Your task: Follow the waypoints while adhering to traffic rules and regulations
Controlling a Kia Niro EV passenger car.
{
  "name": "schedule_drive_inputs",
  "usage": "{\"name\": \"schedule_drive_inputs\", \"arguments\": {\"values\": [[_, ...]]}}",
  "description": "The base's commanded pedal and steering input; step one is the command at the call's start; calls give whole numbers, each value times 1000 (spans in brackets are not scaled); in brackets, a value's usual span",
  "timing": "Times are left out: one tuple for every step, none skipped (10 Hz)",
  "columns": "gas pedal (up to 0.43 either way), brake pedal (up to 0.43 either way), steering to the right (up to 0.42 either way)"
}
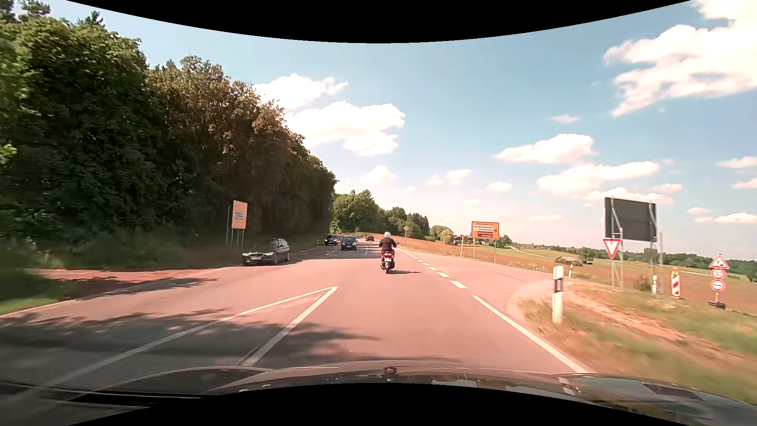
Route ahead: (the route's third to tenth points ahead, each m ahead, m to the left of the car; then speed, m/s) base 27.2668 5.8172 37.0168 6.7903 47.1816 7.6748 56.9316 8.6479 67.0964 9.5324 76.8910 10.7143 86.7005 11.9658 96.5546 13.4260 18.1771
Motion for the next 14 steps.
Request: {"name": "schedule_drive_inputs", "arguments": {"values": [[240,12,-4],[169,12,-4],[157,12,-4],[150,12,-4],[138,12,-4],[138,12,-4],[138,6,-4],[138,12,-4],[138,12,-5],[138,12,-6],[138,12,-7],[138,12,-9],[138,12,-9],[138,12,-10]]}}
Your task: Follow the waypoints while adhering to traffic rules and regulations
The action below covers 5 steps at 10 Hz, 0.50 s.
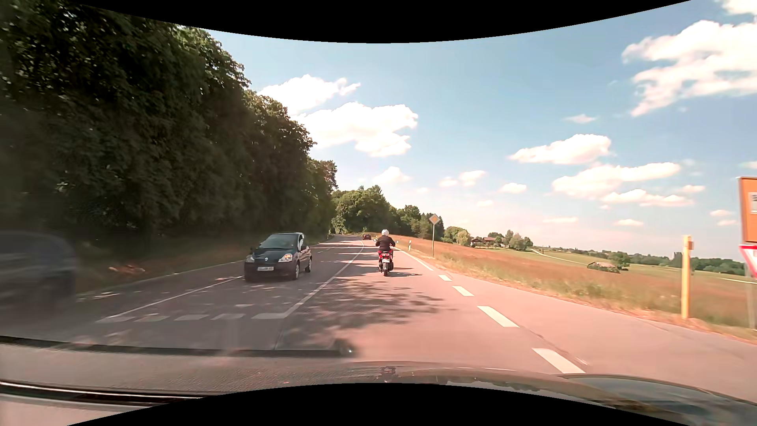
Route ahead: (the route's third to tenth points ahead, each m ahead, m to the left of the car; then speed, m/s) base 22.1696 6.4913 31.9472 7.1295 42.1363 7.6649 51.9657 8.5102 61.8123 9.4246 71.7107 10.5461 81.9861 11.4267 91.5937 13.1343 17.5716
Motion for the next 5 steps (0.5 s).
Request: {"name": "schedule_drive_inputs", "arguments": {"values": [[138,12,-11],[138,12,-12],[138,12,-14],[138,12,-14],[138,12,-14]]}}
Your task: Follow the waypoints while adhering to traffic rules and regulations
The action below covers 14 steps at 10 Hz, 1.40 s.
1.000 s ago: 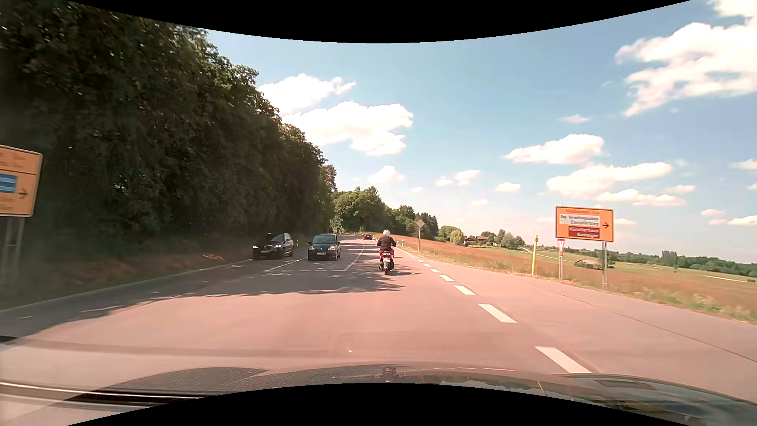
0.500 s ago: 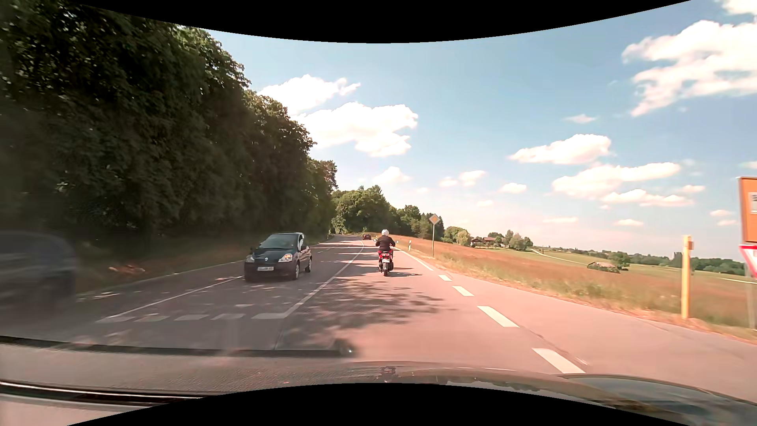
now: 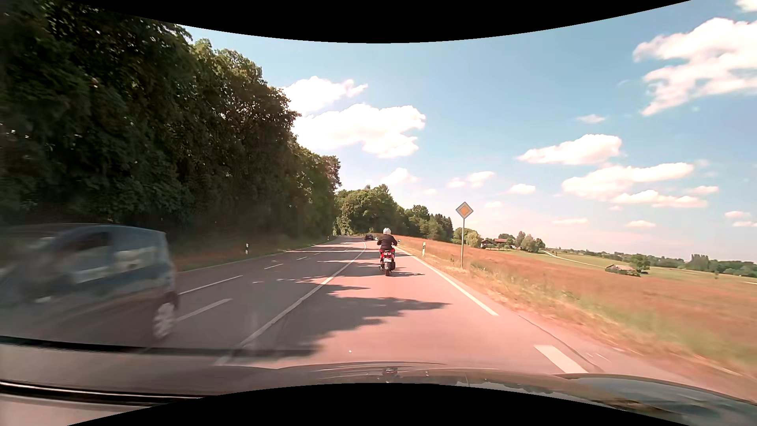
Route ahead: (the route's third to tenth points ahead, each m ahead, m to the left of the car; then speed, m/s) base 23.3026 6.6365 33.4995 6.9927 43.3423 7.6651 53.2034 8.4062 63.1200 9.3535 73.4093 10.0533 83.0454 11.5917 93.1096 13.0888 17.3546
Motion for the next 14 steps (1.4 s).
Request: {"name": "schedule_drive_inputs", "arguments": {"values": [[138,12,-14],[150,12,-14],[150,12,-12],[150,12,-12],[150,12,-11],[150,12,-11],[150,12,-11],[150,12,-11],[150,12,-8],[150,12,-7],[150,12,-5],[150,12,-4],[150,12,-4],[150,12,-4]]}}
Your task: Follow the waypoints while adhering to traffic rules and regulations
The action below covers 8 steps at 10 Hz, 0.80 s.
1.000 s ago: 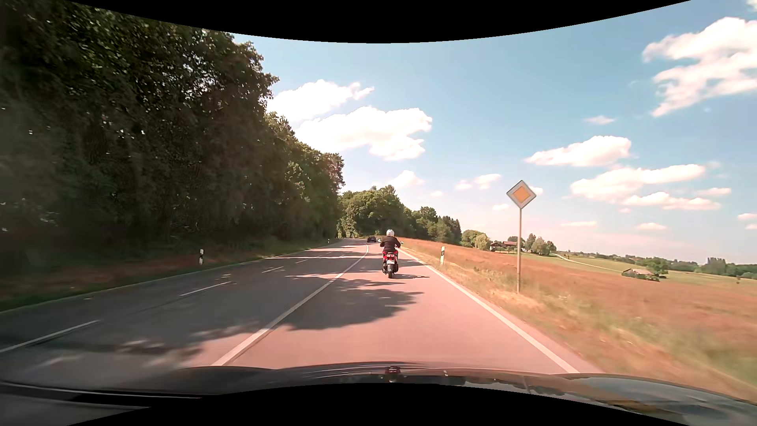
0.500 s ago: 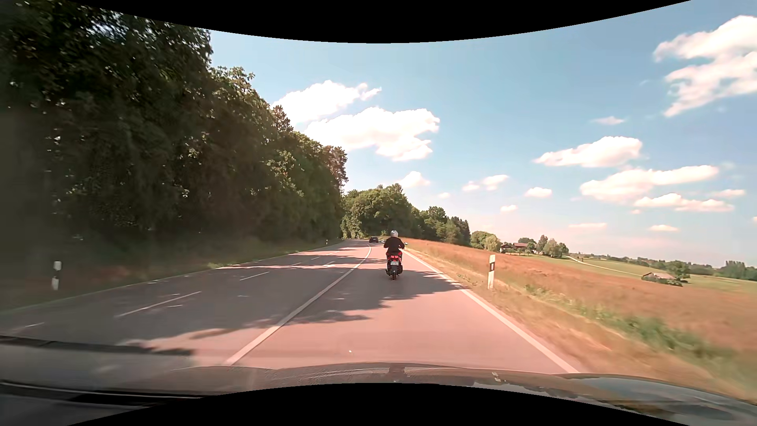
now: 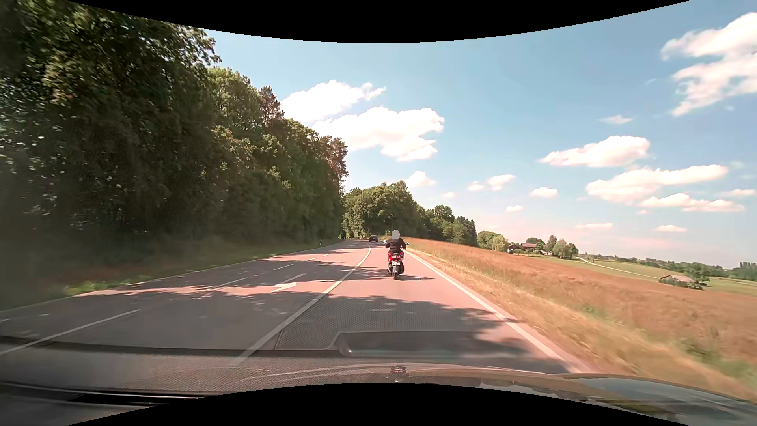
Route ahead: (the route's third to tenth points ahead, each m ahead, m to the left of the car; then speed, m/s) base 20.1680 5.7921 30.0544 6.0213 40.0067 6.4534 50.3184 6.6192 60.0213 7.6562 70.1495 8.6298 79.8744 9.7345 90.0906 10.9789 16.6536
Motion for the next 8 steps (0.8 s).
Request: {"name": "schedule_drive_inputs", "arguments": {"values": [[150,12,-4],[150,12,-4],[150,12,-4],[150,12,-5],[150,12,-9],[169,12,-9],[197,12,-9],[197,12,-9]]}}
